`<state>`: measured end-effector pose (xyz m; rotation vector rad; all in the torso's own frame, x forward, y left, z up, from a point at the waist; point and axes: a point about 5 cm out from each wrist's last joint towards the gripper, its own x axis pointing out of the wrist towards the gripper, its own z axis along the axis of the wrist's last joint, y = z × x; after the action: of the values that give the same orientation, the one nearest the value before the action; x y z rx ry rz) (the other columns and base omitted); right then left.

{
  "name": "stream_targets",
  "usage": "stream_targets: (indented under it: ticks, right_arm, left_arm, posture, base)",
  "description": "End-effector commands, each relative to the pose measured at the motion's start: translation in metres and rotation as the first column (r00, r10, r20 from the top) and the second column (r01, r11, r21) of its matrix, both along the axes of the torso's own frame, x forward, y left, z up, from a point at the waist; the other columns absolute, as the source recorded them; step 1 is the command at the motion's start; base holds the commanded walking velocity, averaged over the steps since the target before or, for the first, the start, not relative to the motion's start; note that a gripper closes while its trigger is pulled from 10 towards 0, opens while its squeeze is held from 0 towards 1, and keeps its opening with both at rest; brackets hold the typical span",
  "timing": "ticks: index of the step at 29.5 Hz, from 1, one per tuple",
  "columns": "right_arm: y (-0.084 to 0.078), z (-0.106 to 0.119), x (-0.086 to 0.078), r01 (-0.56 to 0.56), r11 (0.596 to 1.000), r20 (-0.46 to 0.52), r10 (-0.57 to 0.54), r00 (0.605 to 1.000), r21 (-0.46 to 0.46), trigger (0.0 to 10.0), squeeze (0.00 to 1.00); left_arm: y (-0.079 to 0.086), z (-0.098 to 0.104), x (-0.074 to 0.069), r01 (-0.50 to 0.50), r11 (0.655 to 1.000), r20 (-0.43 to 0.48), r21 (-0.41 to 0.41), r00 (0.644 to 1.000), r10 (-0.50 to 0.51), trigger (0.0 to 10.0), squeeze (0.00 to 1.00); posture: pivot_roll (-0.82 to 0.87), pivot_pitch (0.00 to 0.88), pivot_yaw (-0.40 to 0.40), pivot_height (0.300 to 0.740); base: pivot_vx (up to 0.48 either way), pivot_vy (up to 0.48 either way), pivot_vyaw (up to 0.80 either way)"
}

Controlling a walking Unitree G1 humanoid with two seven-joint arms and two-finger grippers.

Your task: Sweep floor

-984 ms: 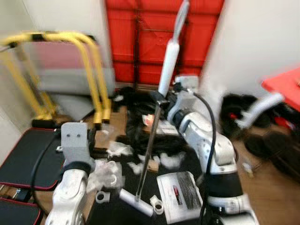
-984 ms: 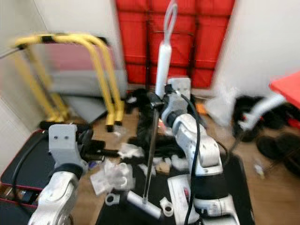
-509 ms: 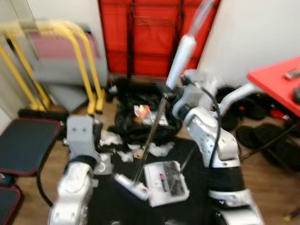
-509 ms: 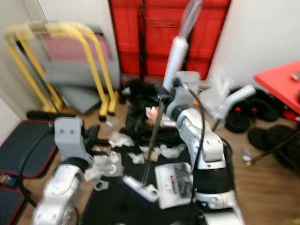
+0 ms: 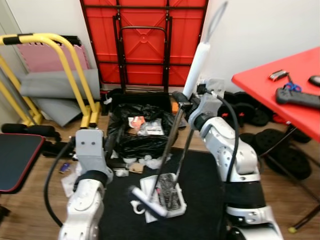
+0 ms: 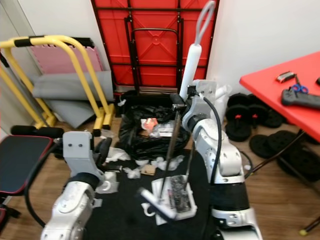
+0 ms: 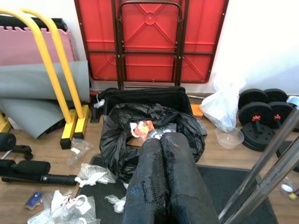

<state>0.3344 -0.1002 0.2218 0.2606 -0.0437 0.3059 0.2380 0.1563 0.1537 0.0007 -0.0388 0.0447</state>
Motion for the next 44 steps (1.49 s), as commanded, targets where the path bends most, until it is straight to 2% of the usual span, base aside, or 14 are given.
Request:
stream_targets:
  ticks: [1, 4, 7, 9, 10, 11, 13, 14, 17, 25, 28, 30, 39, 44]
  right_arm:
    - [0.005, 0.008, 0.000, -0.010, 0.999, 0.044, 0.008, 0.999, 0.047, 10.0, 0.00]
    - [0.004, 0.008, 0.003, 0.003, 0.996, 0.045, -0.007, 0.999, 0.089, 10.0, 0.00]
    - [0.002, 0.006, 0.014, 0.009, 0.980, 0.048, -0.019, 0.999, 0.200, 10.0, 0.00]
    - [0.002, 0.006, 0.014, 0.009, 0.980, 0.048, -0.019, 0.999, 0.200, 10.0, 0.00]
    - [0.002, 0.003, 0.020, 0.006, 0.978, 0.049, -0.016, 0.999, 0.209, 10.0, 0.00]
    - [0.002, 0.003, 0.020, 0.006, 0.978, 0.049, -0.016, 0.999, 0.209, 10.0, 0.00]
    - [0.003, 0.000, 0.027, 0.005, 0.978, 0.056, -0.017, 0.998, 0.209, 10.0, 0.00]
    - [0.003, 0.000, 0.027, 0.005, 0.978, 0.056, -0.017, 0.998, 0.209, 10.0, 0.00]
    - [0.004, 0.000, 0.036, 0.005, 0.978, 0.088, -0.023, 0.996, 0.207, 10.0, 0.00]
    - [0.007, 0.015, 0.044, -0.009, 0.968, 0.167, -0.034, 0.985, 0.251, 10.0, 0.00]
    - [0.007, 0.015, 0.044, -0.009, 0.968, 0.167, -0.034, 0.985, 0.251, 10.0, 0.00]
    - [0.007, 0.020, 0.047, -0.016, 0.968, 0.193, -0.034, 0.981, 0.249, 10.0, 0.00]
    - [0.007, 0.024, 0.051, -0.008, 0.970, 0.212, -0.045, 0.976, 0.243, 10.0, 0.00]
    - [0.007, 0.023, 0.060, 0.036, 0.969, 0.217, -0.091, 0.972, 0.246, 10.0, 0.00]
  left_arm:
    - [-0.001, -0.005, -0.003, 0.001, 1.000, -0.034, -0.009, 0.999, -0.001, 10.0, 0.00]
    - [-0.005, -0.006, -0.006, 0.027, 0.999, -0.042, -0.017, 0.999, -0.027, 10.0, 0.00]
    - [-0.014, -0.007, -0.012, 0.085, 0.995, -0.062, -0.048, 0.994, -0.088, 10.0, 0.00]
    - [-0.014, -0.007, -0.012, 0.085, 0.995, -0.062, -0.048, 0.994, -0.088, 10.0, 0.00]
    - [-0.023, -0.008, -0.017, 0.152, 0.985, -0.081, -0.076, 0.984, -0.158, 10.0, 0.00]
    - [-0.023, -0.008, -0.017, 0.152, 0.985, -0.081, -0.076, 0.984, -0.158, 10.0, 0.00]
    - [-0.038, -0.008, -0.027, 0.254, 0.961, -0.101, -0.109, 0.959, -0.265, 10.0, 0.00]
    - [-0.038, -0.008, -0.027, 0.254, 0.961, -0.101, -0.109, 0.959, -0.265, 10.0, 0.00]
    - [-0.055, -0.008, -0.048, 0.365, 0.918, -0.122, -0.156, 0.915, -0.384, 10.0, 0.00]
    - [-0.037, 0.005, -0.067, 0.181, 0.975, -0.082, -0.129, 0.978, -0.193, 10.0, 0.00]
    - [-0.037, 0.005, -0.067, 0.181, 0.975, -0.082, -0.129, 0.978, -0.193, 10.0, 0.00]
    - [-0.033, 0.009, -0.074, 0.134, 0.983, -0.087, -0.128, 0.985, -0.146, 10.0, 0.00]
    - [-0.035, 0.012, -0.083, 0.134, 0.981, -0.103, -0.137, 0.983, -0.149, 10.0, 0.00]
    - [-0.037, 0.017, -0.096, 0.146, 0.978, -0.120, -0.150, 0.979, -0.165, 10.0, 0.00]
  posture:
    - [-0.10, 0.111, -0.037, 0.740]
    - [-0.09, 0.123, -0.035, 0.740]
    - [-0.08, 0.149, -0.026, 0.740]
    - [-0.08, 0.149, -0.026, 0.740]
    - [-0.06, 0.168, -0.026, 0.740]
    - [-0.06, 0.168, -0.026, 0.740]
    - [-0.03, 0.196, -0.025, 0.740]
    - [-0.03, 0.196, -0.025, 0.740]
    - [0.00, 0.225, -0.019, 0.740]
    - [0.04, 0.328, -0.013, 0.740]
    - [0.04, 0.328, -0.013, 0.740]
    - [0.04, 0.361, -0.015, 0.740]
    - [0.05, 0.400, -0.010, 0.740]
    - [0.05, 0.431, -0.008, 0.740]
  base:
    - [0.000, 0.000, 0.00]
    - [0.000, 0.000, 0.00]
    - [0.000, 0.000, 0.00]
    - [0.000, 0.000, 0.00]
    - [0.000, 0.000, 0.00]
    - [0.000, 0.000, 0.00]
    - [0.000, 0.000, 0.00]
    - [0.000, 0.000, 0.00]
    - [0.000, 0.000, 0.00]
    - [0.000, 0.000, 0.00]
    - [0.000, 0.000, 0.00]
    - [0.000, 0.000, 0.00]
    - [0.000, 0.000, 0.00]
    - [0.000, 0.000, 0.00]
